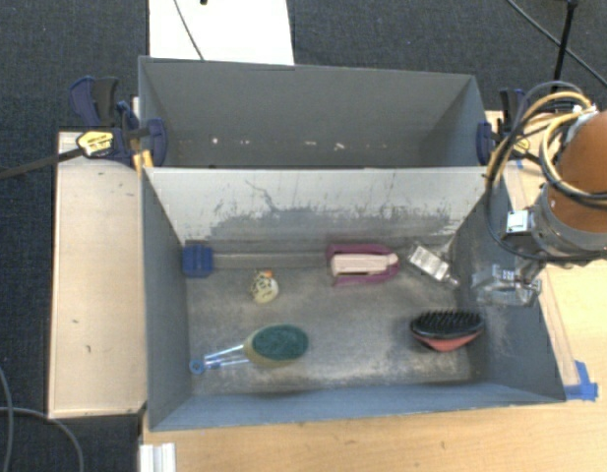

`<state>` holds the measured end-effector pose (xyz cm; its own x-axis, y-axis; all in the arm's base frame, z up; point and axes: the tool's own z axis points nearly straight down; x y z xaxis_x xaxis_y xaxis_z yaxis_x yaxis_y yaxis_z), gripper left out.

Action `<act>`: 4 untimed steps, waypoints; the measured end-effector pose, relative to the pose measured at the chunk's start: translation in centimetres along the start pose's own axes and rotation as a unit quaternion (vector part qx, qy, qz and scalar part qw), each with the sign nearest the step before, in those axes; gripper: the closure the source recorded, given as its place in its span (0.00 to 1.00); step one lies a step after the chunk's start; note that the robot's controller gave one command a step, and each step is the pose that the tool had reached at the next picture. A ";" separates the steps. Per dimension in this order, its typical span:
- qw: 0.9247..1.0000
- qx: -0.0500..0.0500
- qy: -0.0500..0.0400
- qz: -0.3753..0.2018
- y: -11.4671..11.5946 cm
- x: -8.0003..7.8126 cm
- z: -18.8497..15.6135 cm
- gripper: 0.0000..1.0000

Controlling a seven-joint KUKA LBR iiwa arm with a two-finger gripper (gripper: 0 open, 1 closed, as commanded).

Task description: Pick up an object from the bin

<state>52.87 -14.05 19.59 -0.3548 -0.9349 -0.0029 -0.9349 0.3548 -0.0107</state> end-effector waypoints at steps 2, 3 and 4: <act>1.000 -0.010 0.000 -0.001 5.9 -4.1 7.8 0.00; 0.961 -0.004 -0.001 -0.278 1.8 -4.2 12.6 0.00; 0.962 -0.006 -0.001 -0.275 1.9 -4.2 12.6 1.00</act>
Offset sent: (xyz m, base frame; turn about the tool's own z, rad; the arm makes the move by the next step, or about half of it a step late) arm 0.0000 0.0000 0.0000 0.0000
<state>52.75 -9.43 7.02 0.1924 -0.9813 -0.0017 -0.9813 -0.1924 0.0011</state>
